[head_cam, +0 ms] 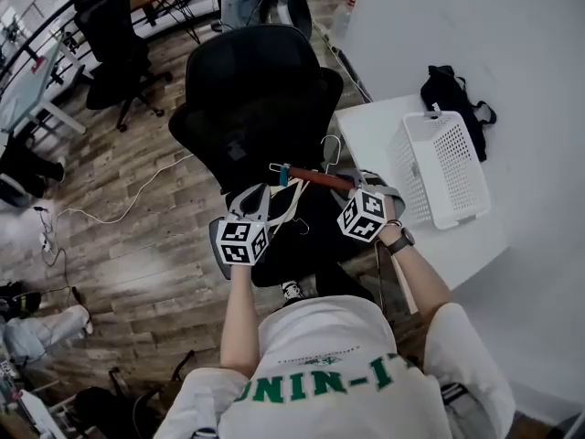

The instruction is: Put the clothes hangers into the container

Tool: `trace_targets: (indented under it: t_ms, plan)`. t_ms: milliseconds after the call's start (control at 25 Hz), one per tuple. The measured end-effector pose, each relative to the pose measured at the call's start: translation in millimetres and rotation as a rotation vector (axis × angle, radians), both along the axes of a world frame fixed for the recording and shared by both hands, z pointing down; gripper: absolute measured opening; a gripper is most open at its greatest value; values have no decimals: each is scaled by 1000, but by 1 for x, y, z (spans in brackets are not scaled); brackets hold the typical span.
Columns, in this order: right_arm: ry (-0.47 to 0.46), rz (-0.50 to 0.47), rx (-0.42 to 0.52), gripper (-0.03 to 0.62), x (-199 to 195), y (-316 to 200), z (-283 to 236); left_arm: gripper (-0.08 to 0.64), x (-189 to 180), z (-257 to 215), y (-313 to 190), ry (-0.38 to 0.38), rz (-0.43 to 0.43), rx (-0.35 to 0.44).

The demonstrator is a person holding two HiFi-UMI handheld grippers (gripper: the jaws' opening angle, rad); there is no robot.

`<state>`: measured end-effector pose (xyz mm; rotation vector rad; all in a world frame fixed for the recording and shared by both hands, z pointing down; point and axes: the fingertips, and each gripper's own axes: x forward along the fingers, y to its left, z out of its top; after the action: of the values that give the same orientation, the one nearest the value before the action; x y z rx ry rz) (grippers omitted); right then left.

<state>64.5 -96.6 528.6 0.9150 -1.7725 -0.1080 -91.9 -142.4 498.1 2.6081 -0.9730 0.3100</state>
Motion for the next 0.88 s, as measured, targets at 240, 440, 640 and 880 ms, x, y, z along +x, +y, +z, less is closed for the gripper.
trace_targets:
  t_ms: [240, 440, 640, 880]
  plan:
    - [8, 45, 75, 152, 30, 7, -50, 3, 43, -49, 4, 8, 80, 73]
    - [-16, 93, 131, 152, 62, 11, -92, 5, 87, -86, 1, 45, 149, 133]
    - [-57, 195, 167, 152, 115, 18, -123, 4, 140, -115, -1, 75, 237, 188]
    - [-84, 342, 203, 152, 194, 40, -152, 5, 211, -132, 6, 90, 353, 225]
